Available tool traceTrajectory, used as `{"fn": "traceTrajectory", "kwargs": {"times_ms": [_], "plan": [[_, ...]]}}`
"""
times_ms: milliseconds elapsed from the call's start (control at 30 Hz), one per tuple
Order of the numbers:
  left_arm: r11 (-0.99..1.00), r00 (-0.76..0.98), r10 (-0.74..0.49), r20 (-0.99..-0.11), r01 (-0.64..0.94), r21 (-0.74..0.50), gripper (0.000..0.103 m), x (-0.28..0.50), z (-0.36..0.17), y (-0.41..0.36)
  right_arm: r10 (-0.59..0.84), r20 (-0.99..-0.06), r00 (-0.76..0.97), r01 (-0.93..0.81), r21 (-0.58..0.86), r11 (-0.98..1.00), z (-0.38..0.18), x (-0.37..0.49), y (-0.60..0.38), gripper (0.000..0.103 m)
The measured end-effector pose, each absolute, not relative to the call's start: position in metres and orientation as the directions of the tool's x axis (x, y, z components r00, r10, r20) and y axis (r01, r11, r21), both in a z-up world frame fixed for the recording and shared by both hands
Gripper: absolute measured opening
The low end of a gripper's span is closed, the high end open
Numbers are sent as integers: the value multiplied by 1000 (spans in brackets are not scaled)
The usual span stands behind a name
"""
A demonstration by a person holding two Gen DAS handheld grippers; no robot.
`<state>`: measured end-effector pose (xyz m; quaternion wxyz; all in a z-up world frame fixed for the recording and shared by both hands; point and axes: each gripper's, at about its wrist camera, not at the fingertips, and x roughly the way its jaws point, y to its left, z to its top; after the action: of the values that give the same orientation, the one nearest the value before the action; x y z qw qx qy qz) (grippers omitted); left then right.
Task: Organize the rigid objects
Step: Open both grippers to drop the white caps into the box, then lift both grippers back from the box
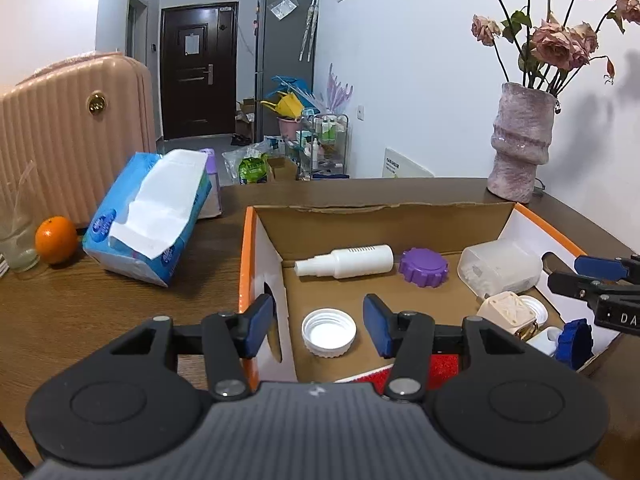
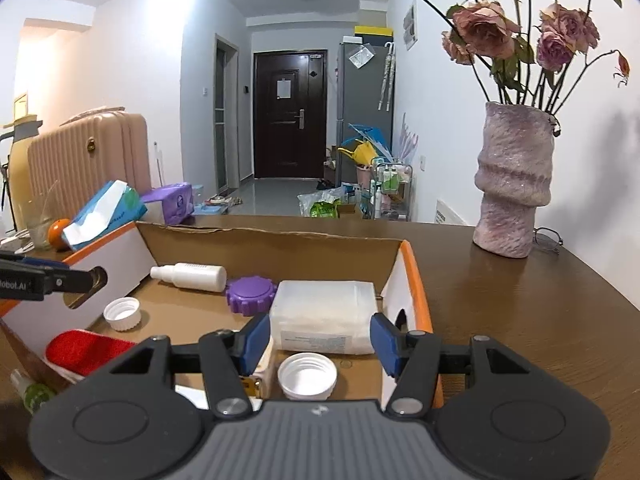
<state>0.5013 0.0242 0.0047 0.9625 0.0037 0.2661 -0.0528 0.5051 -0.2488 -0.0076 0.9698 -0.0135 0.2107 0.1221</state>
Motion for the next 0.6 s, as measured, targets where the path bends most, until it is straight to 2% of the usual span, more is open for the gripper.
{"fn": "traceTrajectory", "kwargs": {"times_ms": [233,433,600], "plan": [[995,867,-102,-488,92,-45,54,469,28,26,232,-379,896,-231,50,972,12,480,-258,54],[993,875,-121,-468,114,-43,59,417,49,24,195,-351,916,-186,59,981,50,442,-278,54],[993,901,-116,-418,120,-16,67,360,63,17,226,-330,917,-233,18,972,73,397,-272,55]]}}
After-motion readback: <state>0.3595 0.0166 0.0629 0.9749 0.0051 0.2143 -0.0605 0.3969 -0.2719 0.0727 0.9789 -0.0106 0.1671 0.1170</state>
